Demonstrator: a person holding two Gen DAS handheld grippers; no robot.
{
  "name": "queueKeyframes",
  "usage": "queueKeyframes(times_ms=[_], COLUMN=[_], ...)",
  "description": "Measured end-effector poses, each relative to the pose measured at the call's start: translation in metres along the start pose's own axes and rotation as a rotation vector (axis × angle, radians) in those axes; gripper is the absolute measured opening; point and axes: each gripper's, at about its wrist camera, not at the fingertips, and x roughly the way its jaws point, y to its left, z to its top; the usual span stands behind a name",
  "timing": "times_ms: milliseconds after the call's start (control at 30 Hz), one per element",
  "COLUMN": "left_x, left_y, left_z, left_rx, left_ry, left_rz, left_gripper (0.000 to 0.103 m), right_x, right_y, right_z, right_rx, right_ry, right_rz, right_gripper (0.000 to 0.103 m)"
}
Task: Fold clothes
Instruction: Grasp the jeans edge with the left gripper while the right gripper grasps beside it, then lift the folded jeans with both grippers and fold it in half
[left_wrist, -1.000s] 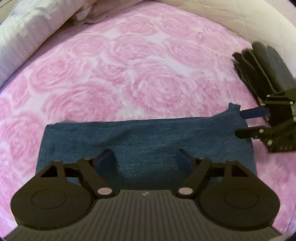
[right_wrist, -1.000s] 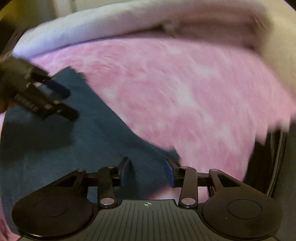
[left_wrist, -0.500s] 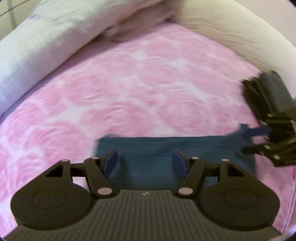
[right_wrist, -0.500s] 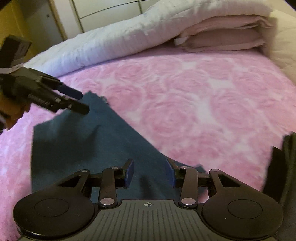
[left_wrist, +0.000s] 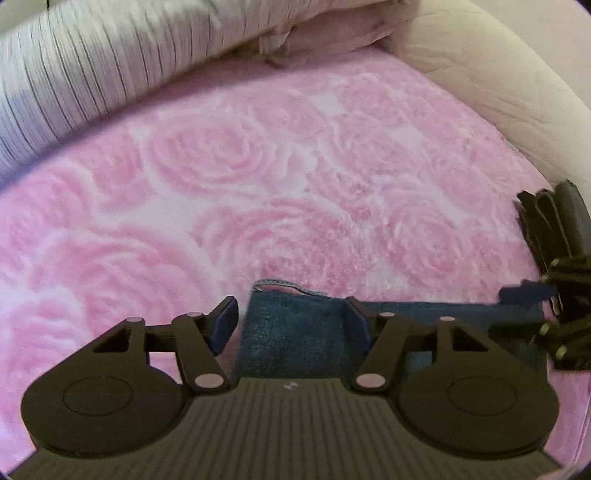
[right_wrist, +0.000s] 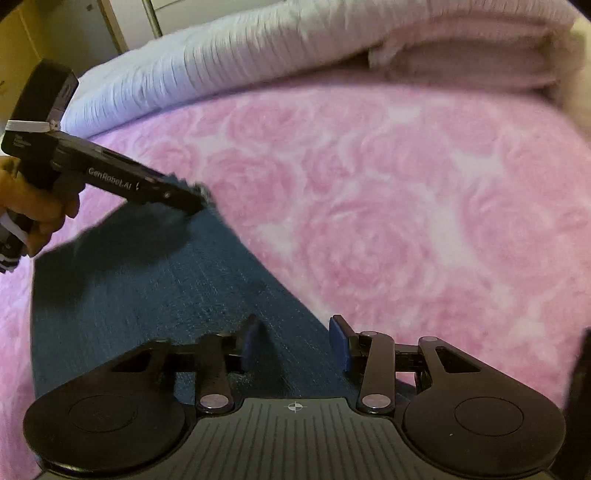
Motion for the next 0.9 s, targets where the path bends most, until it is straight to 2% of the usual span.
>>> queueKeyframes(times_ms=[33,133,200,300,367,467,600,667,767,900], left_x=[-0.011,-0.030,-0.020,0.006,0.021,0.024,0.028,0.029,0.027,0.004], left_y=[-0.001,-0.007,-0.015,-0.018,-0.019,-0.017,-0.020,-0.022,-0.026,-0.032], left_z=[-0.002,-0.009,-0.012,-0.012,-0.012,-0.013,-0.013,-0.012,-0.011,-0.010], left_rx=[0.010,0.051,0.119,0.161,0.173,0.171,0.174,0.171,0.172,0.215], left_ry=[-0.012,-0.016,0.011,0.040,0.047,0.038,0.029,0.027,0.033,0.039], left_rz=[-0.001,-0.029,-0.053,-0.038,-0.032,-0.041,-0.035,-0.020,0.000,0.025], left_gripper=[0.047,0.047,0.046,0.046,0.053,0.054,0.055,0.055,0.055,0.046], right_x=[-0.008,-0.023,-0.016,0.011,0.029,0.029,0.001,-0.012,-0.020,-0.027], right_y=[0.005,0.024,0.041,0.060,0.062,0.039,-0.018,-0.038,-0.034,-0.034], right_z=[0.000,0.002,0.005,0.014,0.017,0.002,-0.037,-0.051,-0.052,-0.060], right_rx=[0.009,0.020,0.012,-0.021,-0.050,-0.060,0.026,0.029,-0.054,0.043], right_ry=[-0.016,-0.048,-0.045,-0.035,-0.028,-0.013,0.020,0.005,0.027,0.052], right_rz=[0.001,0.020,0.062,0.088,0.086,0.064,-0.071,-0.076,-0.111,-0.171], right_gripper=[0.041,0.041,0.041,0.041,0.041,0.037,0.037,0.034,0.034,0.034])
